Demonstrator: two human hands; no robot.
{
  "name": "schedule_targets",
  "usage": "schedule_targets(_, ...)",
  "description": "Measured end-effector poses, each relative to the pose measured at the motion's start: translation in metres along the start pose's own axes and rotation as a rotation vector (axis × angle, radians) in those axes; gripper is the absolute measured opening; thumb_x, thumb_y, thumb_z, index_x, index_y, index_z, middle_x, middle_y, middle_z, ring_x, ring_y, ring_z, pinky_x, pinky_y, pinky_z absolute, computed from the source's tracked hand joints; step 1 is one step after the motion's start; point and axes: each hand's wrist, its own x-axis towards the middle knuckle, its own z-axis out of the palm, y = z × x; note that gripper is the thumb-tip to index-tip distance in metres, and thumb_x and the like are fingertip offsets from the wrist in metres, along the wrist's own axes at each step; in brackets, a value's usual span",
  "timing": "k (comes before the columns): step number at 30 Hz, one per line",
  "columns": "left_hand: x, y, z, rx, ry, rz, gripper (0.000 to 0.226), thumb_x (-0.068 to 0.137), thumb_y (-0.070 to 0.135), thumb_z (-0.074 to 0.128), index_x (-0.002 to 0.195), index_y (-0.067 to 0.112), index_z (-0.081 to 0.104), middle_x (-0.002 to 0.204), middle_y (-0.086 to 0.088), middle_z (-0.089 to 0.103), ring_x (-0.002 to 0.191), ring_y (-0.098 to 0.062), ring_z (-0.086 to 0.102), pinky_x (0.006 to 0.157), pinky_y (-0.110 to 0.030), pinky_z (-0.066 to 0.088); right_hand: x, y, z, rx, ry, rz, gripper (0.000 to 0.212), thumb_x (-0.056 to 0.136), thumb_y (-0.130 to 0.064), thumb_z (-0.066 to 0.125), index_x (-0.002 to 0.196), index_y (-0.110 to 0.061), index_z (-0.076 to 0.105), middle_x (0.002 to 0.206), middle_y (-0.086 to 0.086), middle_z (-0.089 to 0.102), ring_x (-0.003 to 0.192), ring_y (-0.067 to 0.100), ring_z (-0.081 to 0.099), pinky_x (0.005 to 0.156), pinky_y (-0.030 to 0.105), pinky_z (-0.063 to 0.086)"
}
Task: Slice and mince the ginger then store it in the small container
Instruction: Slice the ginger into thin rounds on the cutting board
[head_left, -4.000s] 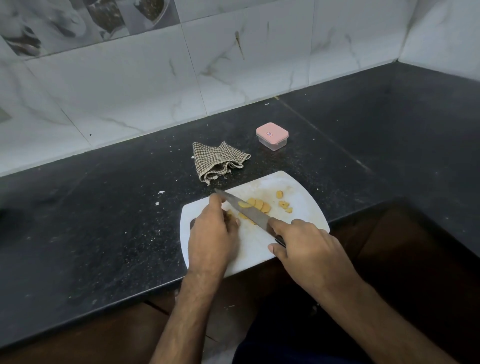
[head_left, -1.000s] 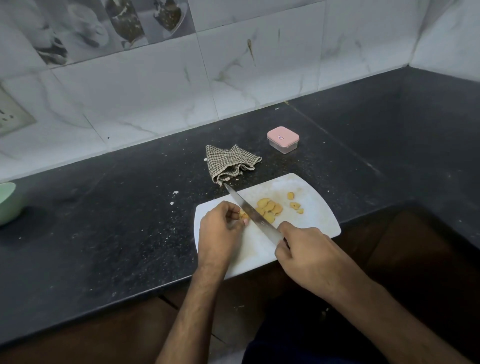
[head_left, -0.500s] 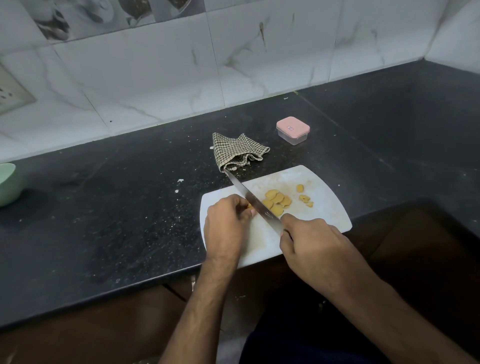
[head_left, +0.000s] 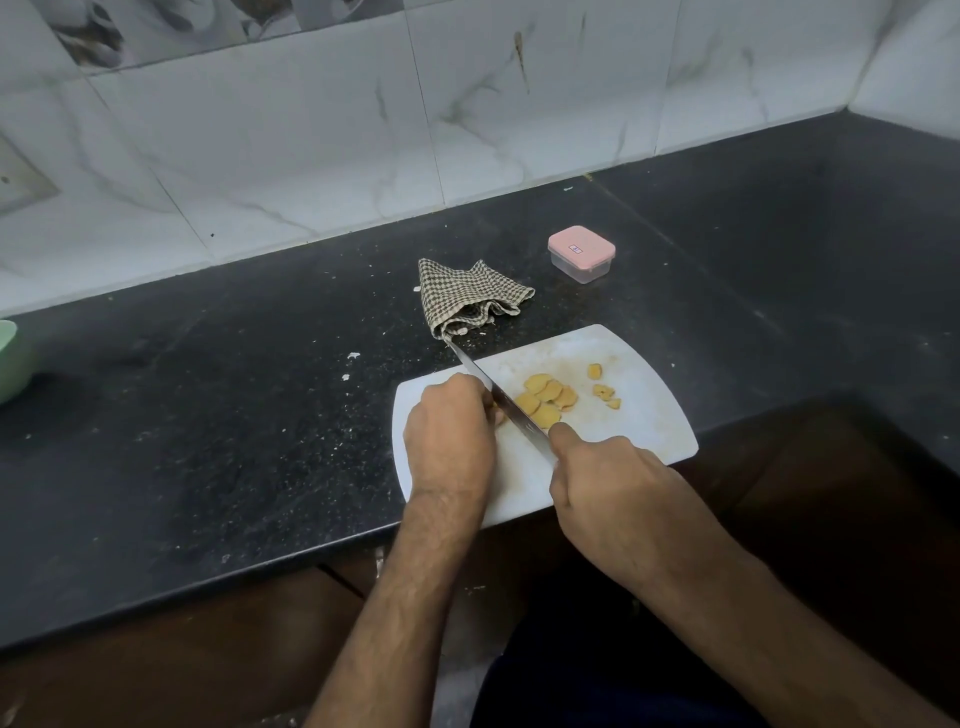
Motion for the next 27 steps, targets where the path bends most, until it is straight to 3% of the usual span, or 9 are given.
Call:
schedule_targets(9,0.002,0.002,-0.003,0.018,-0.014,-0.004,0.016,0.088,0.009,0.060,0.089,0.019,0.073,0.087,0.000,0.071,0.083,-0.024,0.065,0.078,-0.042,0.058,0.000,-0.008,-0.001,-0.015,-0.025,-0.013,0.036,0.099,-0.020,0.045,0.133,-0.026,0.035,0.082,-0.003,0.046,0.085,0.018,0.059,0.074,0.035,0.056)
schedule_targets(15,0.004,-0.006,-0.003,-0.094,-0.020,0.002,0.014,0.087,0.011,0.072,0.076,0.021,0.074,0.078,0.006,0.071,0.077,-0.015,0.067,0.075,-0.036,0.058,0.011,-0.010,-0.004,-0.027,-0.064,-0.010,0.039,0.098,-0.017,0.043,0.135,-0.025,0.035,0.079,-0.003,0.040,0.081,0.018,0.050,0.066,0.032,0.043)
schedule_targets(21,0.003,-0.005,-0.003,-0.097,-0.008,-0.010,0.010,0.085,0.015,0.075,0.076,0.019,0.074,0.077,0.006,0.070,0.077,-0.017,0.065,0.073,-0.036,0.057,0.021,-0.017,-0.005,-0.030,-0.050,-0.009,0.034,0.095,-0.013,0.043,0.127,-0.024,0.039,0.072,-0.004,0.034,0.078,0.020,0.047,0.064,0.033,0.036)
schedule_targets(27,0.004,-0.008,-0.003,-0.098,-0.024,-0.014,0.010,0.088,0.020,0.076,0.079,0.024,0.074,0.076,0.011,0.068,0.076,-0.015,0.065,0.070,-0.032,0.054,0.008,-0.018,-0.003,0.057,-0.106,0.032,0.040,0.097,-0.015,0.045,0.134,-0.024,0.034,0.089,-0.001,0.047,0.092,0.021,0.060,0.078,0.038,0.055)
